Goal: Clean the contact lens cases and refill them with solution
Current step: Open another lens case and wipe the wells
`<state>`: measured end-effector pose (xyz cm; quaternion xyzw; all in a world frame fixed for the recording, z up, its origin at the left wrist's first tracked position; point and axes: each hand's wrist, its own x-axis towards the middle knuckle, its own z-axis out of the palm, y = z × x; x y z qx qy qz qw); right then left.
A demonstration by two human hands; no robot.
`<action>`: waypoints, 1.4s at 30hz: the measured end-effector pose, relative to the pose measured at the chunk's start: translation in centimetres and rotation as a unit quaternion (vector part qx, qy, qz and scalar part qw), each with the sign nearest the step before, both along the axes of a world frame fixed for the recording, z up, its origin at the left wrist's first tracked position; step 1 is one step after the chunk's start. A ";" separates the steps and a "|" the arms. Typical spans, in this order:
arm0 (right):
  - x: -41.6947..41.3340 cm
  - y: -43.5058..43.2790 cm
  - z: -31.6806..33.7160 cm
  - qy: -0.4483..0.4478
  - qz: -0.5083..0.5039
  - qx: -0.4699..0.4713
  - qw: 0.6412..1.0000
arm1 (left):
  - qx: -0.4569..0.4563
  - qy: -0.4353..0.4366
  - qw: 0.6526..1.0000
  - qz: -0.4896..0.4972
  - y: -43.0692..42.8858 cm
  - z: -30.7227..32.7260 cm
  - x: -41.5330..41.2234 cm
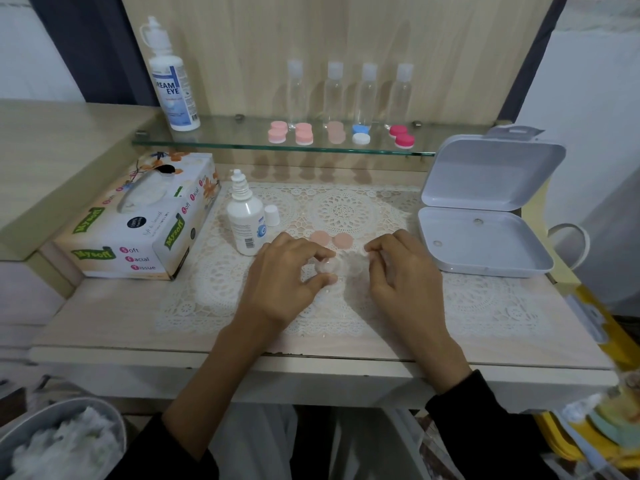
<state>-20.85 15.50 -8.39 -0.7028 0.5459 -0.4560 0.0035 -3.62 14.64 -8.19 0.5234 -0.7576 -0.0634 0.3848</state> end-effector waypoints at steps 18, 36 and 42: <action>0.5 0.3 0.0 0.017 0.068 0.092 0.993 | 0.022 0.002 1.000 0.000 0.2 0.5 -0.1; 0.1 0.2 0.0 -0.002 0.062 0.037 0.997 | 0.017 -0.010 1.000 0.011 0.3 0.4 0.0; 0.5 0.2 -0.3 0.049 0.019 0.091 0.994 | -0.003 -0.021 1.000 0.013 0.2 0.2 0.0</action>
